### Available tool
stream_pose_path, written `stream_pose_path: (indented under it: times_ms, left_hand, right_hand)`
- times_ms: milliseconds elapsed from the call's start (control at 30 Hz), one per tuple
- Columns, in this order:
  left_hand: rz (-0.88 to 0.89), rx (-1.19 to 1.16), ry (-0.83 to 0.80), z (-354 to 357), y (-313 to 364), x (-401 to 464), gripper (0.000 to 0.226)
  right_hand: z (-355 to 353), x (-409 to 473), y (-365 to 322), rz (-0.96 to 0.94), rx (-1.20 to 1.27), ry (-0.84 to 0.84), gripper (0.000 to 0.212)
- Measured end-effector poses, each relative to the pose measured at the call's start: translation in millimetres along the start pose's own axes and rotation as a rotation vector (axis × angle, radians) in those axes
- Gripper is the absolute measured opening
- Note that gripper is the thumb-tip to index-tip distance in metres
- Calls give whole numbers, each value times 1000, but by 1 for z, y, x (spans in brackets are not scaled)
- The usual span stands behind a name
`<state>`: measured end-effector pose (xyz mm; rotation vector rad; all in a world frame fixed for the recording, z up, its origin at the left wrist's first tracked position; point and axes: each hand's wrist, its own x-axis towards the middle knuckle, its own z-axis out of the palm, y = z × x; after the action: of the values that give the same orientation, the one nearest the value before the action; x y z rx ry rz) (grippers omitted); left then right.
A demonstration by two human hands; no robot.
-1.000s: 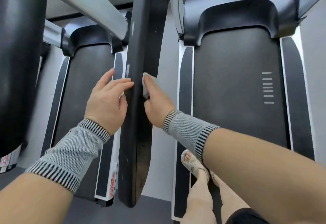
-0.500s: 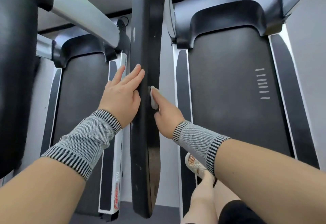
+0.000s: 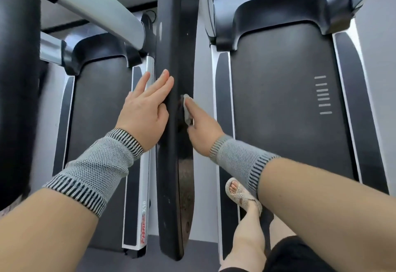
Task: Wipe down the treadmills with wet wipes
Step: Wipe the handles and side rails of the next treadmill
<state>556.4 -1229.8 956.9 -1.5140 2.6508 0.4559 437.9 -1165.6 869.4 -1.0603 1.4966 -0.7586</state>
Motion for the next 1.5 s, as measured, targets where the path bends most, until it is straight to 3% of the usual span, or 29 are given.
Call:
stream_pose_path:
  times_ms: [233, 433, 600, 733, 900, 1067, 1167, 1333, 1500]
  left_hand:
    - [-7, 7, 13, 0, 1, -2, 59]
    - [-20, 4, 9, 2, 4, -2, 58]
    - [-3, -14, 28, 3, 1, -3, 58]
    - [-13, -12, 32, 3, 4, -2, 59]
    - [-31, -20, 30, 3, 5, -4, 59]
    - [-29, -19, 32, 6, 6, -3, 59]
    - [-31, -29, 33, 6, 6, -4, 59]
    - [-29, -42, 65, 8, 4, -3, 60]
    - [-43, -40, 63, 9, 7, -4, 58]
  right_hand:
    - [7, -26, 7, -11, 28, -97, 74]
    - [-14, 26, -9, 33, 84, -4, 69]
    - [-2, -6, 9, 44, 91, -113, 69]
    - [-18, 32, -1, 109, 71, -48, 63]
    - [-4, 0, 1, 94, 55, -129, 70]
    - [-21, 41, -7, 165, 71, -69, 67]
    - [-16, 21, -9, 135, 57, -99, 68]
    - [-16, -12, -26, -83, 97, -80, 67]
    - [-29, 24, -36, -8, 118, -46, 72]
